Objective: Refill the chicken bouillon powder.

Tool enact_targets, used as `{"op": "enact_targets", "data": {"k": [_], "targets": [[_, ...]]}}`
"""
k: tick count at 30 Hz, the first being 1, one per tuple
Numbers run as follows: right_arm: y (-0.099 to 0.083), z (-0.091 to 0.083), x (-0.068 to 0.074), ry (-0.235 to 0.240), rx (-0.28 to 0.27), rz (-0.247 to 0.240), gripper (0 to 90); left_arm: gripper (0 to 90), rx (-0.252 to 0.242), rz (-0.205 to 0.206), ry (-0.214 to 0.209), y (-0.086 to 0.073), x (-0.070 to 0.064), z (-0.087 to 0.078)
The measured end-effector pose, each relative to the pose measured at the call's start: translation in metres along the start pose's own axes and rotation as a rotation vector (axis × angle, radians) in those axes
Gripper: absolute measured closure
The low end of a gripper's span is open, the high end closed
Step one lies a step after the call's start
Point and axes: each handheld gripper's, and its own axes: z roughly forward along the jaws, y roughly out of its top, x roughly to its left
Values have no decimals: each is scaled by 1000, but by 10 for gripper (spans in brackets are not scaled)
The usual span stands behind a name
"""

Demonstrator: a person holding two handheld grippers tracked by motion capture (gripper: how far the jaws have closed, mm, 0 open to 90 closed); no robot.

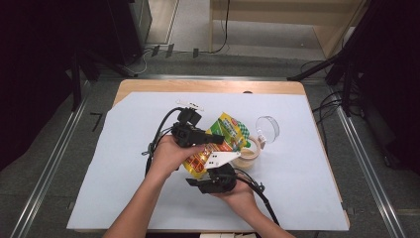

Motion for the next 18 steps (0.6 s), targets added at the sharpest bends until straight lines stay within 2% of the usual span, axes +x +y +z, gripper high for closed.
{"op": "enact_targets", "data": {"k": [3,10,13,18], "targets": [[-2,2,0,-3,2,-8,539,868,-14,10,10,-2,1,-5],[-6,7,3,-16,10,-19,508,881,-2,14,3,-7,5,-9],[-7,8,3,-26,11,-22,498,881,-4,35,15,-9,5,-12],[-8,7,1,-35,9,-24,475,884,-10,40,25,-12,6,-15]]}}
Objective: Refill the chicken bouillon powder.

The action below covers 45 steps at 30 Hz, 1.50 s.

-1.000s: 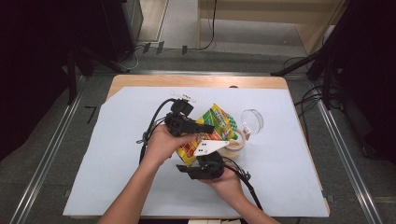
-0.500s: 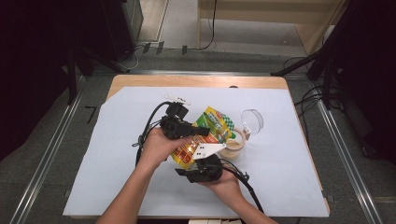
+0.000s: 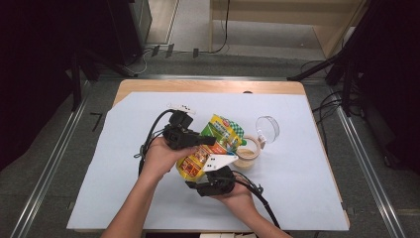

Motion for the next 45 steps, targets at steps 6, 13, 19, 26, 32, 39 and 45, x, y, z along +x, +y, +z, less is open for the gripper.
{"op": "enact_targets", "data": {"k": [6,13,19,26,32,39,45], "targets": [[-1,1,3,8,2,-2,470,886,3,-3,-2,-4,2,-4],[-2,1,4,-4,3,-14,452,887,3,-11,-16,-8,6,-10],[-3,1,5,-27,-10,-22,444,890,-13,-6,-53,-10,10,-19],[-3,-4,-1,-32,-31,16,441,890,-19,0,-70,-13,13,-22],[-3,-6,-2,-32,-38,18,441,891,-36,11,-76,-14,16,-28],[-3,-8,-4,-35,-44,19,442,888,-70,10,-66,-15,21,-40],[-3,-9,-4,-34,-47,19,441,887,-109,-6,-45,-17,29,-54]]}}
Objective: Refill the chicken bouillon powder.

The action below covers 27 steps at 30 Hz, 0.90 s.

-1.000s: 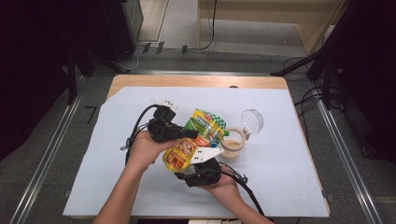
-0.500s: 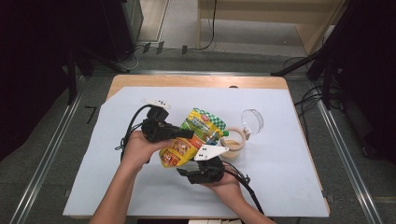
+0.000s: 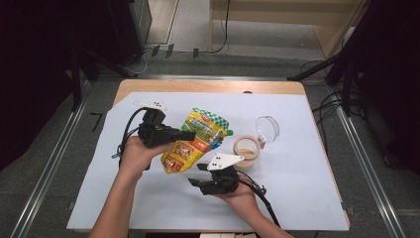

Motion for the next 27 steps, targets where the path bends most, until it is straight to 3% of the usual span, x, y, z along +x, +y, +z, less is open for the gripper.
{"op": "enact_targets", "data": {"k": [8,16,27], "targets": [[0,0,0,-3,3,-3,439,889,-37,-25,27,-2,12,-12],[-2,0,0,1,12,5,439,896,-66,-61,75,-6,33,-20],[-6,-5,0,-8,12,12,440,897,-130,-109,130,-2,55,-19]]}}
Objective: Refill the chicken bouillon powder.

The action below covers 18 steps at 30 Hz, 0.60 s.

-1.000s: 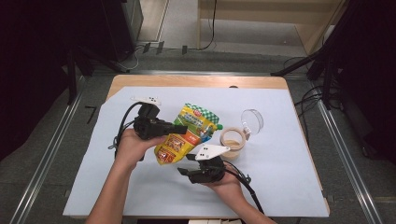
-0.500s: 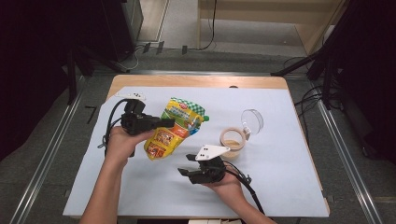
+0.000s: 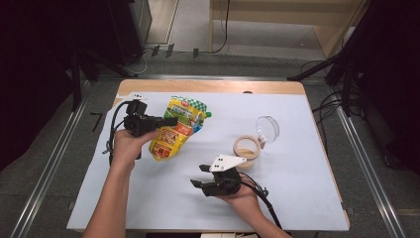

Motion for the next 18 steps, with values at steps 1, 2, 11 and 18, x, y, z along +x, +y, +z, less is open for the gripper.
{"op": "enact_targets", "data": {"k": [1,2,11,18], "targets": [[-1,-1,-1,-3,-1,-1,440,897,-6,-1,-1,0,2,1],[-2,-1,-1,-3,1,4,440,897,-15,-2,1,0,3,2],[-4,-7,-4,-13,-15,16,443,898,-11,6,36,-4,14,10],[-2,-11,-5,-14,-28,19,444,888,11,41,56,-8,12,2]]}}
